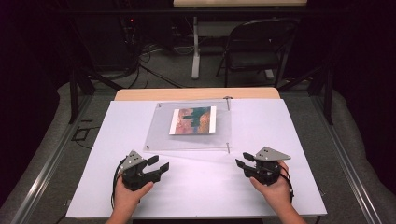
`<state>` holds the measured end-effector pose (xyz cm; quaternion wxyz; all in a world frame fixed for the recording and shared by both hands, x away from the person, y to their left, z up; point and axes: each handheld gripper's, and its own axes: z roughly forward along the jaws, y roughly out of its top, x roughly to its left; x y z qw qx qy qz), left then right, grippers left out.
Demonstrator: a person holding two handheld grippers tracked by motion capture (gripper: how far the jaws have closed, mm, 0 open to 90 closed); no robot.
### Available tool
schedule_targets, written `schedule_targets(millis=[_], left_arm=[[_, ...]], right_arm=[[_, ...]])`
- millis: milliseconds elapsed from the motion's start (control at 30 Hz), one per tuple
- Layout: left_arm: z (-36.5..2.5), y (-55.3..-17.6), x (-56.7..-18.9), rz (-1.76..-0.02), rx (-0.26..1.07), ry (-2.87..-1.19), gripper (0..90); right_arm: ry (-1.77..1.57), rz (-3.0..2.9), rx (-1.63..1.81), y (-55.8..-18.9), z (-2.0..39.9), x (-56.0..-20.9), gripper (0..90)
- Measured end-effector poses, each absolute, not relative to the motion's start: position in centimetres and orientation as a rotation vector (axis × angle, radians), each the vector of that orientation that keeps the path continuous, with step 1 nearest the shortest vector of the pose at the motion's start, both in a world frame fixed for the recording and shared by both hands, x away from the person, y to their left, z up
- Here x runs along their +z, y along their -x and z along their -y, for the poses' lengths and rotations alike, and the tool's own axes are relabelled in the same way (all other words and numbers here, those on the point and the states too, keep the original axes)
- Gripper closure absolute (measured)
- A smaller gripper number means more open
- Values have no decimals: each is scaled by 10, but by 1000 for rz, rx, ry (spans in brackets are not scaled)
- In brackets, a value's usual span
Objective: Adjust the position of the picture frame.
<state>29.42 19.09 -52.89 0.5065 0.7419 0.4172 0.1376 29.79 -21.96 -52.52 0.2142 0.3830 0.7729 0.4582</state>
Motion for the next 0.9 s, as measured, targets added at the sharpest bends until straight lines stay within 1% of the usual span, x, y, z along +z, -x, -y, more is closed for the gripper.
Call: schedule_targets(millis=[33, 100, 200, 267, 433, 733, 900], left_arm=[[-189, -298, -524, -1010, 325, -1779, 447], [-187, -303, -520, -1004, 313, -1765, 477], [-183, -308, -516, -1015, 303, -1768, 479], [-178, -317, -511, -1016, 312, -1749, 449], [-172, -327, -508, -1017, 323, -1739, 438], [-167, -338, -516, -1056, 310, -1757, 573], [-166, -339, -528, -1059, 288, -1769, 647]], right_arm=[[-1065, -2153, 1262, -303, 219, -524, 612], [-1055, -2162, 1255, -309, 217, -522, 614], [-1050, -2158, 1263, -316, 215, -519, 613], [-1058, -2144, 1279, -326, 212, -513, 609], [-1062, -2118, 1295, -336, 212, -509, 611], [-1095, -2092, 1317, -345, 221, -522, 640], [-1110, -2116, 1297, -347, 222, -533, 661]])
